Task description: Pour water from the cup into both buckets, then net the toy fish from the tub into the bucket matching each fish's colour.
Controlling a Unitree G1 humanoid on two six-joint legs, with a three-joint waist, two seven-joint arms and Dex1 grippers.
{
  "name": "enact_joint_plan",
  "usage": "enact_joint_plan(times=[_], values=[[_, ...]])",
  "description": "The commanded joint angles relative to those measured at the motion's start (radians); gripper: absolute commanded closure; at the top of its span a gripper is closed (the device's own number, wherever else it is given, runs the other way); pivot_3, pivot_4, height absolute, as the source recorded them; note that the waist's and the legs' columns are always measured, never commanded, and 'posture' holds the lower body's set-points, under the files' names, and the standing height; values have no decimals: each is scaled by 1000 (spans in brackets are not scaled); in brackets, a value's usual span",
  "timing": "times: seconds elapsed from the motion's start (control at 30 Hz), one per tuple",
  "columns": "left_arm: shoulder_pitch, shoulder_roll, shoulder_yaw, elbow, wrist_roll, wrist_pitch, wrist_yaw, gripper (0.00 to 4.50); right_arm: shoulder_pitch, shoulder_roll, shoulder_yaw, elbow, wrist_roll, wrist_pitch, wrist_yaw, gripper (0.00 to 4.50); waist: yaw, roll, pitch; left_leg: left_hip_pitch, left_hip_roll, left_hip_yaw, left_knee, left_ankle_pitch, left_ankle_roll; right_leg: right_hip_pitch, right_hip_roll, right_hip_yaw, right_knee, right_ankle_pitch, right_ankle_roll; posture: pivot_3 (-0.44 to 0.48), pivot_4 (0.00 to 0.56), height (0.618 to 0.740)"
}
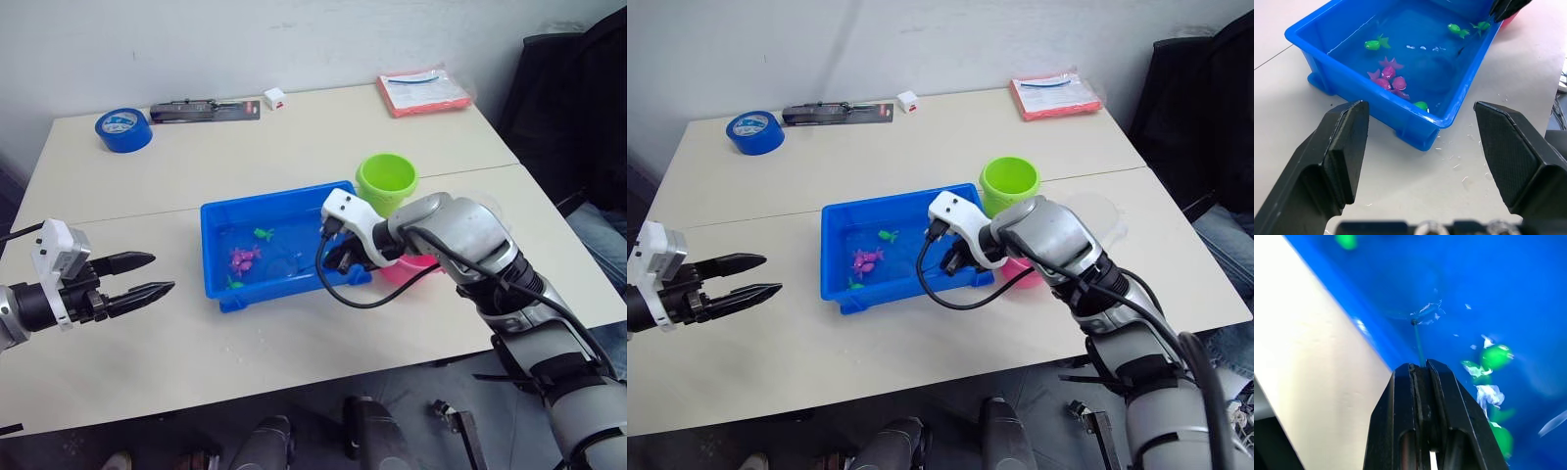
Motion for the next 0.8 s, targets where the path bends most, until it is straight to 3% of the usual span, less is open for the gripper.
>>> enact_joint_plan(times=[0.03, 0.47, 0.8], values=[[8, 7, 32, -12, -7, -12, 0, 791, -8, 36, -11, -18, 22, 10, -14, 3707, 0, 0, 0, 0, 0, 0, 0, 0, 0, 0, 0, 0, 0, 0, 0, 0, 150, 740], [22, 7, 46, -19, -8, -13, 8, 791, -44, 178, -67, 111, 1, -64, -109, 3707, -1, 0, 0, 0, 0, 0, 0, 0, 0, 0, 0, -1, 0, 0, 0, 0, 150, 740], [2, 5, 27, -11, -7, -19, 13, 791, -33, 98, -31, 121, -72, -134, -133, 3707, -1, 0, 0, 0, 0, 0, 0, 0, 0, -1, 0, -1, 0, 0, 0, 0, 150, 740]])
